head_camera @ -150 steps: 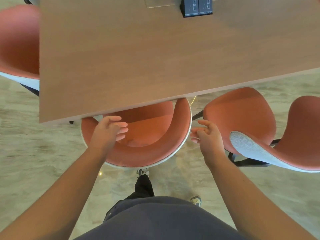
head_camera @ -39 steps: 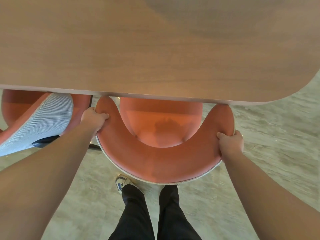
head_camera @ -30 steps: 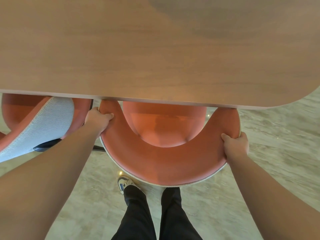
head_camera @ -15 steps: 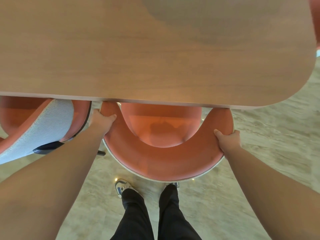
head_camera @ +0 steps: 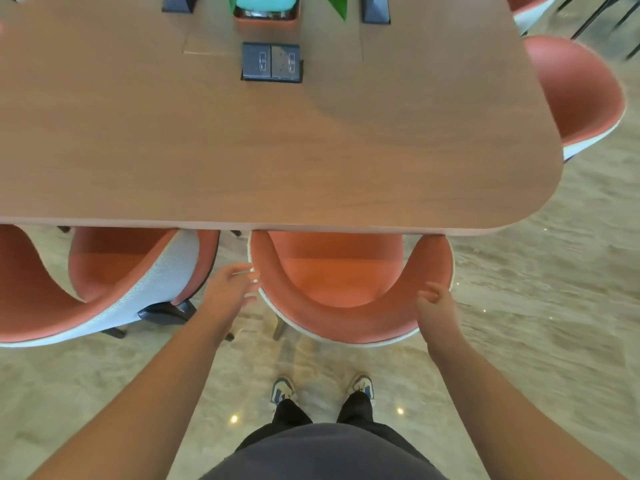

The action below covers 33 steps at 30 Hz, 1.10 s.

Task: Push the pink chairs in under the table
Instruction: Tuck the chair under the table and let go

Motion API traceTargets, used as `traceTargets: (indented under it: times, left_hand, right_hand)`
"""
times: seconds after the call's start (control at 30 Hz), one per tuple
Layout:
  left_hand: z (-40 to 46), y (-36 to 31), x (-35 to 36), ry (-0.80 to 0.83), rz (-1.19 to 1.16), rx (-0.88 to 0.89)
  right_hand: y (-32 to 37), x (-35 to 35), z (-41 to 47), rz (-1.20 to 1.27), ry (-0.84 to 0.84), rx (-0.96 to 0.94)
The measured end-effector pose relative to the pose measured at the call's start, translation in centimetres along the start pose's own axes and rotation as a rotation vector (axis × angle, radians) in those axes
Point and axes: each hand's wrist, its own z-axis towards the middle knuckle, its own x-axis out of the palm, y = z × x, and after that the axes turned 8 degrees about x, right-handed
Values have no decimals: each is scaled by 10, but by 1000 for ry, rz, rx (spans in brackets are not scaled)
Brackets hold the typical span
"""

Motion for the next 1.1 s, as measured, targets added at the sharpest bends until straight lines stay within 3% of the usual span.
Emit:
traceTargets:
  times: [0.27,0.5,0.77,0.9,1.1]
  left_hand:
    - [-61,-34,-64,72,-29,151]
    - [-80,-52,-114,17,-53,218]
    - [-64,-36,-115,-39,-26,102]
    - [-44,-23,-89,-9,-5,7]
    - [2,-14,-36,-54,98,-64]
  right_hand:
    - [17,30,-101,174,98,-188]
    - [31,69,-114,-48,188,-368]
    - [9,79,-61,-129,71,-202]
    - [7,60,-18,-68,-3,-77]
    - [34,27,45,-46,-64,-59]
